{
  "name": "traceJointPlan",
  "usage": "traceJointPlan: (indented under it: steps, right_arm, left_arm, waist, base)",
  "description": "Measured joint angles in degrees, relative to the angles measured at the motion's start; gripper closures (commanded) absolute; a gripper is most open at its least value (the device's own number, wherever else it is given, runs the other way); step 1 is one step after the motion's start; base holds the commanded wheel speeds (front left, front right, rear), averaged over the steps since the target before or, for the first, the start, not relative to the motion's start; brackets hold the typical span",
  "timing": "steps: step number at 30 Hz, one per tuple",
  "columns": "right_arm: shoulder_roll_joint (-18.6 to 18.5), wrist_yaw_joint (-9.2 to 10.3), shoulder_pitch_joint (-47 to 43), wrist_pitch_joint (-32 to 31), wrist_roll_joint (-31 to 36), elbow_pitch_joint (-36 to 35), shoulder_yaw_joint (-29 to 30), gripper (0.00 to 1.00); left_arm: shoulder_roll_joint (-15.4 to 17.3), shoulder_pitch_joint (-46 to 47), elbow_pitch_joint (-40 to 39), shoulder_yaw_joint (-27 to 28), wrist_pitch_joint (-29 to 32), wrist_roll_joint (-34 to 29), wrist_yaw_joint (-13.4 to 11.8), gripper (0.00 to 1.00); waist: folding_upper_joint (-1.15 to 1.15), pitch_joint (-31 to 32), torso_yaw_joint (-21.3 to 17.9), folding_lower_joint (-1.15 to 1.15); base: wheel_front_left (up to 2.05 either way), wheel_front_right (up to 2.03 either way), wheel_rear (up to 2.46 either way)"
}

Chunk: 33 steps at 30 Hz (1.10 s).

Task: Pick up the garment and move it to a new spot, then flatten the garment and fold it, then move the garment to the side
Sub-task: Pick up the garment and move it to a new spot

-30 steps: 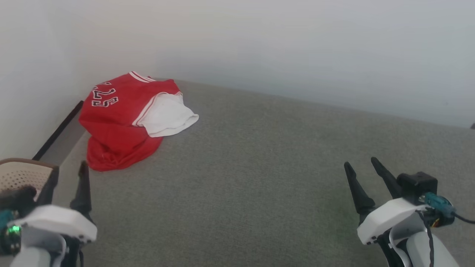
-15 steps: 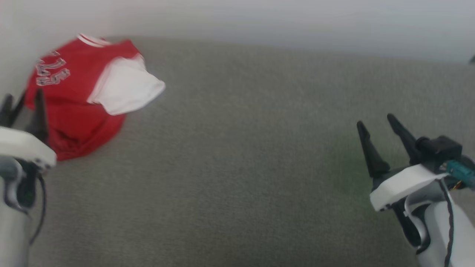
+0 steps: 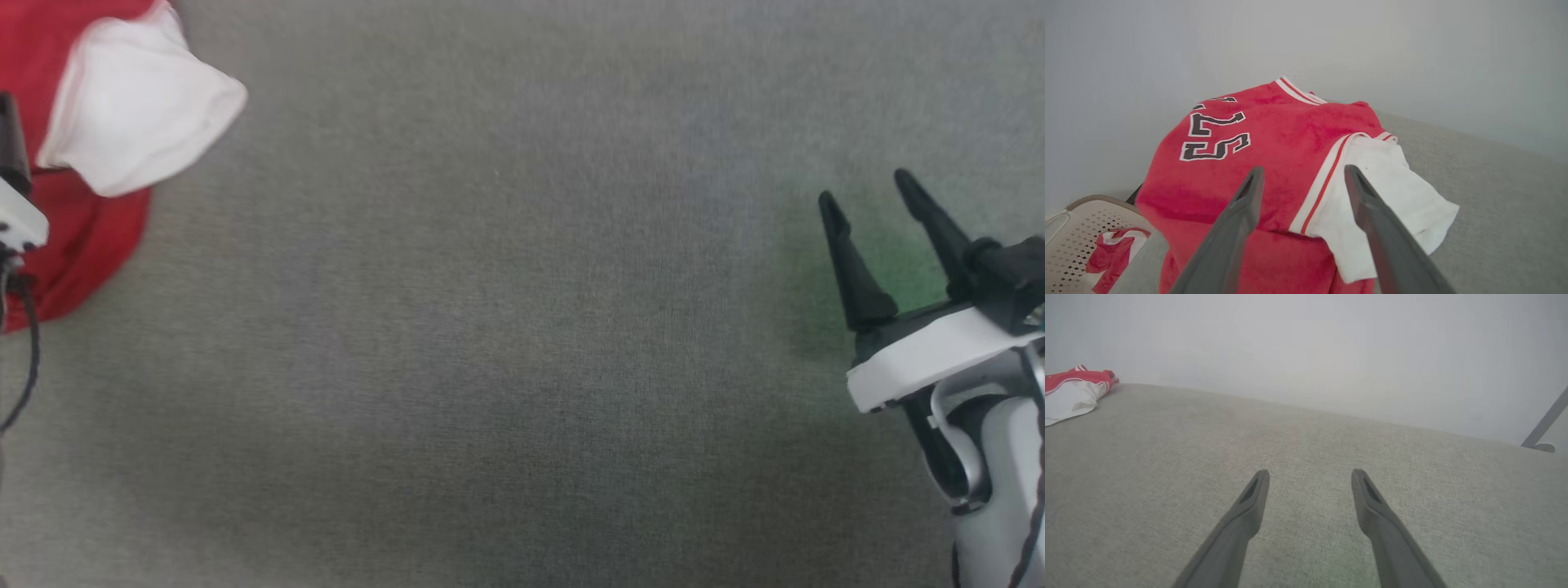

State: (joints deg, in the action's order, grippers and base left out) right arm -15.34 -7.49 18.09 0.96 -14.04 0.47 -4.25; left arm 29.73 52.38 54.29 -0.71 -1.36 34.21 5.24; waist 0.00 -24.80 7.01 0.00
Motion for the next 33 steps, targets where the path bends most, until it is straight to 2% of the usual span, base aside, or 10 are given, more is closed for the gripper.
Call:
traceJointPlan:
  steps: [11, 20, 21, 22, 29, 33]
  right_arm:
    - [-1.3, 0.0, 0.2, -3.2, 1.3, -6.0, 2.1, 0.0]
    - [-1.5, 0.0, -0.1, -4.8, 1.9, -8.9, 3.3, 0.0]
    - [-1.5, 0.0, -0.1, -5.0, 2.0, -9.1, 3.3, 0.0]
    - [-1.5, 0.0, -0.1, -5.0, 2.1, -9.1, 3.4, 0.0]
    - [-1.4, 0.0, 0.0, -5.0, 2.4, -8.5, 4.0, 0.0]
    - [-1.0, 0.0, 0.0, -4.0, 2.3, -7.4, 4.4, 0.0]
  left_arm:
    - [-1.1, 10.7, 11.5, -2.9, 8.2, -0.5, 0.3, 0.0]
    - [-1.9, 16.0, 16.3, -4.9, 16.1, -0.7, -0.2, 0.0]
    - [-2.1, 16.1, 16.5, -4.7, 16.2, -0.5, -0.1, 0.16]
    - [-2.2, 16.2, 16.6, -4.6, 16.1, -0.2, 0.0, 1.0]
    - [-2.0, 16.2, 17.4, -5.3, 11.3, -0.4, 0.6, 1.0]
    - [-0.7, 16.9, 16.6, -6.7, 7.6, -1.9, 1.2, 1.0]
  waist:
    - [0.0, -8.0, -0.9, 0.0]
    - [0.0, -10.6, -0.5, 0.0]
    - [0.0, -10.7, -0.4, 0.0]
    - [0.0, -10.8, -0.3, 0.0]
    - [0.0, -9.6, 0.2, 0.0]
    - [0.0, -7.5, 0.4, 0.0]
  base:
    - [0.0, 0.0, 0.0]
    - [0.0, 0.0, 0.0]
    - [0.0, 0.0, 0.0]
    - [0.0, 0.0, 0.0]
    - [0.0, 0.0, 0.0]
    - [0.0, 0.0, 0.0]
